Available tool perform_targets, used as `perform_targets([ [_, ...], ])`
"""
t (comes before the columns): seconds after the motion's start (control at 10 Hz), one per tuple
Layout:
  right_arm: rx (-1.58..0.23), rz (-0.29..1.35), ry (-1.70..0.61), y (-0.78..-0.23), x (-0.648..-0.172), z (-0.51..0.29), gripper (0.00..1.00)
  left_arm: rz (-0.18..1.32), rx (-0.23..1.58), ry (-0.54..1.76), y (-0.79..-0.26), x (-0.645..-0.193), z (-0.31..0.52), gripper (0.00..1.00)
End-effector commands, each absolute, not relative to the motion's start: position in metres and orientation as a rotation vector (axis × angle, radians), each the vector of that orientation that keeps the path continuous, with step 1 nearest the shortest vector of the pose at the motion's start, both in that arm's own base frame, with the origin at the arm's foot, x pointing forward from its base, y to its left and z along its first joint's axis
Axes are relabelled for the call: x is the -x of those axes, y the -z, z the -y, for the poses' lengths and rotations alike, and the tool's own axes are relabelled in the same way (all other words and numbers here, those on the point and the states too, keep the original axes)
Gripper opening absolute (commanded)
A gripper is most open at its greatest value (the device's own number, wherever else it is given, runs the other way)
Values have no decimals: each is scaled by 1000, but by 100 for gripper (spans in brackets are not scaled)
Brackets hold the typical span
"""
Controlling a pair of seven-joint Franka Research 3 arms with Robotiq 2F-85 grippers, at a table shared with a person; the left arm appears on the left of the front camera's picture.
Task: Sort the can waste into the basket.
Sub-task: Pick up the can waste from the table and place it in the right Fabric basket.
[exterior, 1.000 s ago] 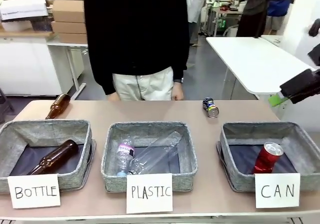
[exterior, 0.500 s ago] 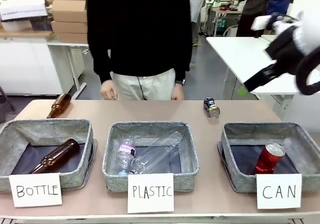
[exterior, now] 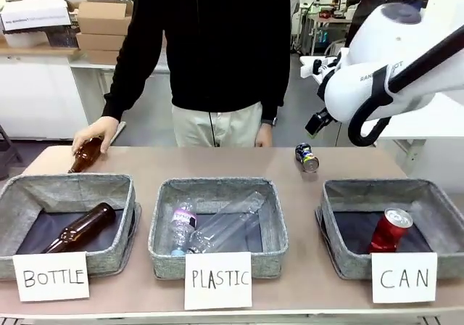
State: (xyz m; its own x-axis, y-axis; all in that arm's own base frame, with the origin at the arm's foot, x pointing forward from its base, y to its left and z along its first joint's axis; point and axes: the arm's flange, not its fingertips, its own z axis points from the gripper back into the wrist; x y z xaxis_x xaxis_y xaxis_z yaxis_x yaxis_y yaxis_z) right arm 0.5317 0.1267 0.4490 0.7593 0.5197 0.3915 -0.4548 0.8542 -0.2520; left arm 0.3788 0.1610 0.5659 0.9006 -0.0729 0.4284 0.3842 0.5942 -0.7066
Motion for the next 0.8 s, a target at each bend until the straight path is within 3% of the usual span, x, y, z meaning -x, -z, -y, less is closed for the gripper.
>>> perform_targets([
  [0.0, 97, 529, -599, -463, -516, -134, 100, 375, 901, 280, -568, -375, -160, 100],
  [0.1, 145, 468, -533, -449, -532, -127, 100, 375, 901, 280, -568, -375, -160, 100],
  [0.2, 118, 414, -547, -448, -532, -119, 100, 375, 901, 280, -568, -375, -160, 100],
  [0.3, 21, 333, -499, -431, -566, -118, 100, 375, 901, 280, -568, -375, -160, 100],
  [0.5, -112, 393, -321, -402, -621, -121, 100, 375, 901, 280, -568, -375, -160, 100],
  [0.7, -53, 346, -261, -371, -653, -122, 100, 375, 901, 280, -568, -375, -160, 100],
])
